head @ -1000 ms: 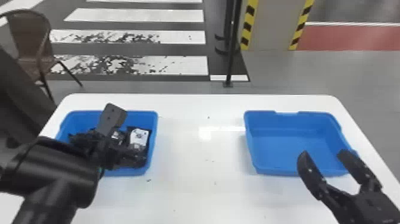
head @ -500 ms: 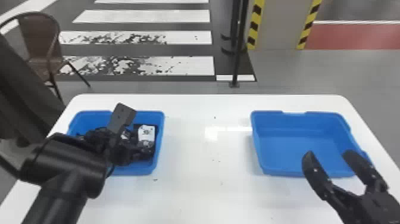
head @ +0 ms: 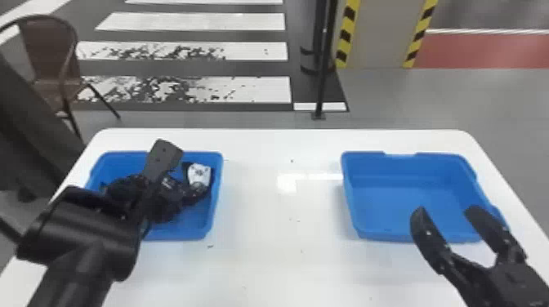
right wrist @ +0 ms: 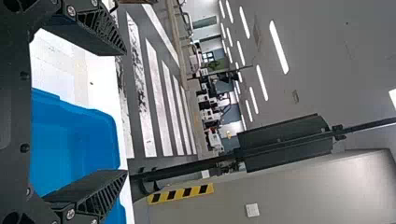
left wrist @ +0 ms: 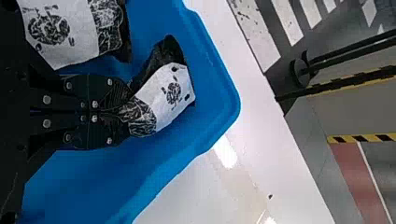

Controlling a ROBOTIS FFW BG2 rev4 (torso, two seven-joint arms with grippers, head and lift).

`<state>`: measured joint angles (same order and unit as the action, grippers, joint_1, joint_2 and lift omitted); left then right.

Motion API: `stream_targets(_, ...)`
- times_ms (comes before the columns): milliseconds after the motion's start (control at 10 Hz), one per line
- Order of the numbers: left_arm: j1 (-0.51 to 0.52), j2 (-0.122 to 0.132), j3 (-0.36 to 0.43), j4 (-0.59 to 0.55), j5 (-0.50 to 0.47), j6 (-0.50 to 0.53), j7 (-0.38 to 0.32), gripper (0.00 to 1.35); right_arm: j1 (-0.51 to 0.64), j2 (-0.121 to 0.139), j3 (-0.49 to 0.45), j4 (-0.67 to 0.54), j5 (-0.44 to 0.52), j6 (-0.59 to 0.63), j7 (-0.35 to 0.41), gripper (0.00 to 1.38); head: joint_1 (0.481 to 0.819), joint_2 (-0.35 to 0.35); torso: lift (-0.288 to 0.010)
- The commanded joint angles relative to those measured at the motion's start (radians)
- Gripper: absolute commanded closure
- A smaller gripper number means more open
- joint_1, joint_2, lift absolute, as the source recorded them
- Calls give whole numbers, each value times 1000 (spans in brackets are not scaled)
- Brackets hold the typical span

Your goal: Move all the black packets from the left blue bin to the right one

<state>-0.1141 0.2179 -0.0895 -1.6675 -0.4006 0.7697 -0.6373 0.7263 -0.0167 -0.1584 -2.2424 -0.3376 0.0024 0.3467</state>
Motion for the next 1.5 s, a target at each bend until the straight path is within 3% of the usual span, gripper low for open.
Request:
stream_targets(0, 77, -3, 58, -120, -12, -36, -5, 1210, 5, 0, -1, -7, -9, 0, 2, 122, 695, 17, -140)
stream_targets(200, 222, -8, 123, -366, -6, -9, -24, 1210, 3, -3, -1, -17, -45, 12, 15, 122, 695, 33, -140)
stream_targets(300, 278, -9, 137, -449, 22, -2, -31, 1210, -7, -8, -1, -29, -65, 74, 38, 124, 695, 38, -140)
stream_targets(600, 409, -22, 121, -604, 135, -48, -47, 1210, -120, -31, -1, -17, -131, 295, 163, 130, 695, 48, -140)
stream_targets(800, 431, -22, 72, -616, 181, -85, -51, 1210, -228, -35, 11, 62, -185, 378, 204, 131, 695, 24, -140)
stream_targets(1000, 428, -20, 22, -616, 213, -119, -51, 1210, -307, -61, 61, 140, -267, 459, 204, 131, 695, 0, -140)
stream_targets(1400, 396, -11, -58, -589, 311, -186, -42, 1210, -427, -114, 176, 265, -406, 474, 190, 131, 695, -14, -140)
